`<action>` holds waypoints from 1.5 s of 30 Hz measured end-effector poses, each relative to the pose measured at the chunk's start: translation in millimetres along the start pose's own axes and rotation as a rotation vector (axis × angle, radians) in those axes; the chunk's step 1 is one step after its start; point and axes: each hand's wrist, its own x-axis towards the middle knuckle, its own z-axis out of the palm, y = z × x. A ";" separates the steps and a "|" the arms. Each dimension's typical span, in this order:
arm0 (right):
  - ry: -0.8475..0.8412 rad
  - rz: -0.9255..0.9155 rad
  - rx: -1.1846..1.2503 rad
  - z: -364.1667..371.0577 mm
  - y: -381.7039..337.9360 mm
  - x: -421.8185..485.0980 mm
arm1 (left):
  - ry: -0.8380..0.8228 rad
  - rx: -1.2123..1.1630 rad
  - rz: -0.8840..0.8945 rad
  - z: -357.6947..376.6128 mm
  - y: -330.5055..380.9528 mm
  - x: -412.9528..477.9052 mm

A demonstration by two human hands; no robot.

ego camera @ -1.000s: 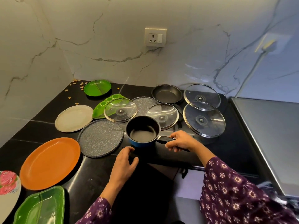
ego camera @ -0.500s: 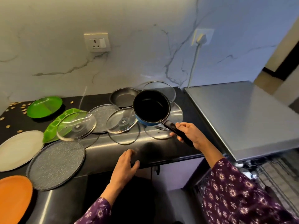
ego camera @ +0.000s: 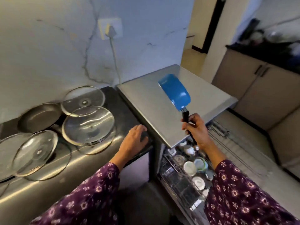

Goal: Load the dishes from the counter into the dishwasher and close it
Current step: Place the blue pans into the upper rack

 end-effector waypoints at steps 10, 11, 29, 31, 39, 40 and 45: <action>0.609 0.098 -0.256 -189.4 110.1 -43.7 | -0.180 -0.074 0.123 128.5 99.8 114.0; 0.651 0.139 -0.311 -203.1 123.0 -47.9 | -0.198 -0.068 0.135 138.7 107.1 122.5; 0.242 0.399 -0.739 -286.4 311.0 44.5 | -0.169 0.001 0.238 254.7 113.0 219.7; 0.217 0.389 -0.725 -285.3 327.3 62.4 | -0.154 -0.012 0.219 261.8 109.3 219.3; 0.250 0.443 -0.641 -291.0 376.3 101.9 | -0.123 -0.016 0.207 268.7 101.8 220.5; 0.259 0.455 -0.622 -294.3 380.8 102.3 | -0.120 -0.014 0.210 269.5 101.6 220.4; 0.275 0.445 -0.672 -302.5 398.4 101.9 | -0.097 -0.005 0.222 271.3 98.5 221.4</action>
